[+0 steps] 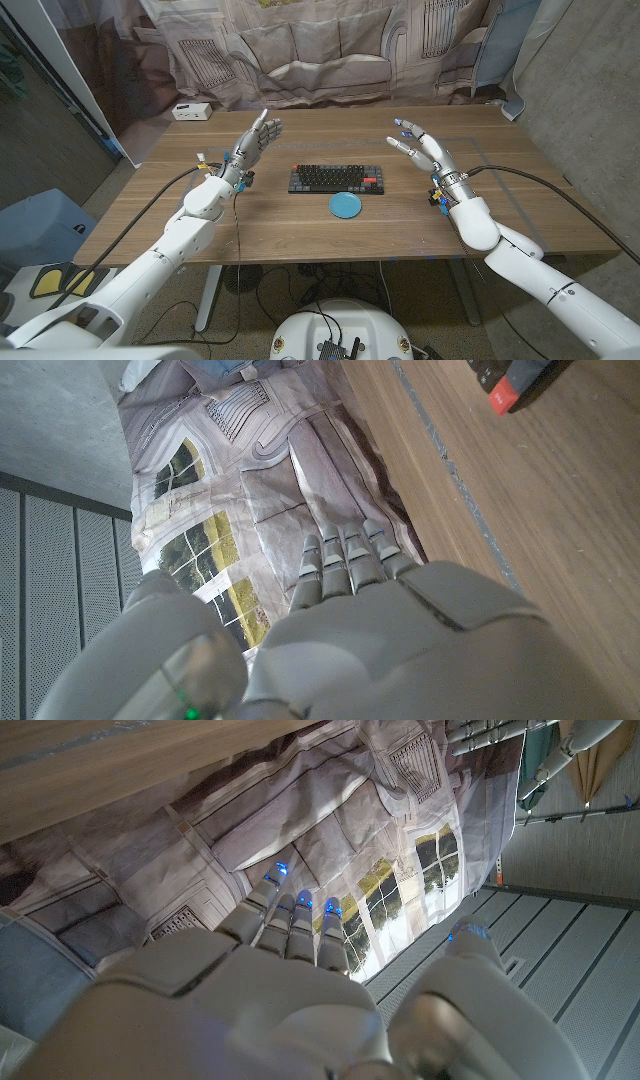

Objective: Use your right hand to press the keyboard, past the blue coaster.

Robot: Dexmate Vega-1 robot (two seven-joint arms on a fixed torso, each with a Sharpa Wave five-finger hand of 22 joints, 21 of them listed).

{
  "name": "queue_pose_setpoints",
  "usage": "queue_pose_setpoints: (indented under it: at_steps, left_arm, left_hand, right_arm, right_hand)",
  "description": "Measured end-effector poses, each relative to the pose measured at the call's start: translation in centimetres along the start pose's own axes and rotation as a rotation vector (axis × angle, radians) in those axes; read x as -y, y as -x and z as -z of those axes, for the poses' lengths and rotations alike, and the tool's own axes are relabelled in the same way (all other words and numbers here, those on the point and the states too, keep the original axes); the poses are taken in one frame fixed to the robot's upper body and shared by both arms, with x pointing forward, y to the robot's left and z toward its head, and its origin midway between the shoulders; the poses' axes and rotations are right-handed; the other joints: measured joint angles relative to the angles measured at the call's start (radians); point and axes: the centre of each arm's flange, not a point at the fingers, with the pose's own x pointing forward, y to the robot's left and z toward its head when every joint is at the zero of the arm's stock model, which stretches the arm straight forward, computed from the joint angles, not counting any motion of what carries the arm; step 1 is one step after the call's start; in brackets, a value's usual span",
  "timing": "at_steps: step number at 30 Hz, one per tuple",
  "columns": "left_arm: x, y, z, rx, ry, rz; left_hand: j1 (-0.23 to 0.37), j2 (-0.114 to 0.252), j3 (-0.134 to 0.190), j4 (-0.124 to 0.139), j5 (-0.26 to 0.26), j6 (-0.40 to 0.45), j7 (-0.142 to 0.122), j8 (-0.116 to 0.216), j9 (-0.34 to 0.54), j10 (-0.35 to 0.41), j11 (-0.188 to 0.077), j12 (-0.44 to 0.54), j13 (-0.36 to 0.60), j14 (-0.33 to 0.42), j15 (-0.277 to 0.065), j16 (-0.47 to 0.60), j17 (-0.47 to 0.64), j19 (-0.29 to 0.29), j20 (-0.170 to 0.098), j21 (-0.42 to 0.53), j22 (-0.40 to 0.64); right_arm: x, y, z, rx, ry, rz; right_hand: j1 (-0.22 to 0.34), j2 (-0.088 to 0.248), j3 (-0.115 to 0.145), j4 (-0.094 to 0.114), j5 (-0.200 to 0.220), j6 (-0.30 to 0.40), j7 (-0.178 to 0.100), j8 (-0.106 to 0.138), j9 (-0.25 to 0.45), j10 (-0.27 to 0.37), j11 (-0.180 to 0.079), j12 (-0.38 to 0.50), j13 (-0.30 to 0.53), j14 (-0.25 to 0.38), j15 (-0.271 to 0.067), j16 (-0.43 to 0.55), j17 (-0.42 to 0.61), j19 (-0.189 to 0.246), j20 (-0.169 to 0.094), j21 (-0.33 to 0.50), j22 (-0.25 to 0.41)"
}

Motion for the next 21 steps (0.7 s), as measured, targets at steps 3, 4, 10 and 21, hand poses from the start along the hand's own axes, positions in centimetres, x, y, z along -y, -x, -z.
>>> queue_pose_setpoints:
  at_steps: [3, 4, 10, 21]
  left_arm:
    - [0.0, 0.0, 0.1, -0.002, 0.001, 0.002]
    - [0.0, 0.1, 0.1, -0.003, 0.001, 0.004]
    - [0.0, 0.0, 0.1, 0.0, 0.0, 0.007]
    - [-0.1, 0.1, 0.3, 0.0, 0.002, 0.003]
  left_hand:
    - [0.0, 0.0, 0.0, 0.0, 0.0, 0.0, 0.0, 0.0, 0.0, 0.0, 0.0, 0.0, 0.0, 0.0, 0.0, -0.004, 0.0, 0.0, 0.0, 0.0, 0.0]
    - [0.0, 0.0, 0.0, 0.0, 0.0, 0.0, 0.0, 0.0, 0.0, 0.0, 0.0, 0.0, 0.0, 0.0, 0.0, -0.004, 0.0, 0.0, 0.0, 0.0, 0.0]
    - [0.005, 0.005, 0.0, 0.0, 0.0, 0.0, 0.0, 0.0, 0.0, 0.0, 0.0, -0.005, 0.0, 0.0, 0.0, -0.004, 0.0, 0.0, 0.0, -0.007, 0.0]
    - [0.005, 0.005, -0.001, -0.007, 0.0, 0.005, -0.006, 0.0, 0.0, 0.0, 0.0, -0.007, 0.0, 0.0, 0.0, -0.006, 0.0, -0.003, 0.003, -0.013, 0.0]
  right_arm:
    - [-0.1, 0.0, -0.2, -0.002, 0.03, -0.007]
    - [-0.2, 0.0, -0.2, -0.005, 0.041, -0.008]
    - [-0.2, 0.0, -1.0, 0.001, 0.079, -0.016]
    - [-0.3, 0.0, -0.4, -0.06, 0.171, -0.041]
  right_hand:
    - [0.0, 0.0, -0.002, -0.002, 0.0, 0.002, -0.002, 0.0, 0.0, -0.007, -0.007, -0.008, 0.0, -0.007, -0.004, -0.003, 0.0, -0.012, 0.002, -0.003, 0.0]
    - [0.0, 0.0, -0.004, -0.004, 0.0, 0.007, -0.007, 0.0, 0.001, -0.007, -0.007, -0.009, 0.0, -0.014, -0.003, -0.007, 0.0, -0.016, 0.005, -0.006, 0.0]
    - [0.0, 0.0, -0.004, -0.004, 0.0, 0.044, -0.032, 0.011, 0.003, -0.043, 0.014, -0.018, 0.0, -0.055, 0.038, -0.019, 0.0, -0.069, 0.059, -0.014, 0.0]
    - [-0.018, 0.023, -0.007, -0.007, 0.0, 0.14, -0.098, 0.019, 0.003, -0.146, -0.035, -0.034, 0.0, -0.224, 0.027, -0.037, 0.001, -0.257, 0.1, -0.026, 0.005]
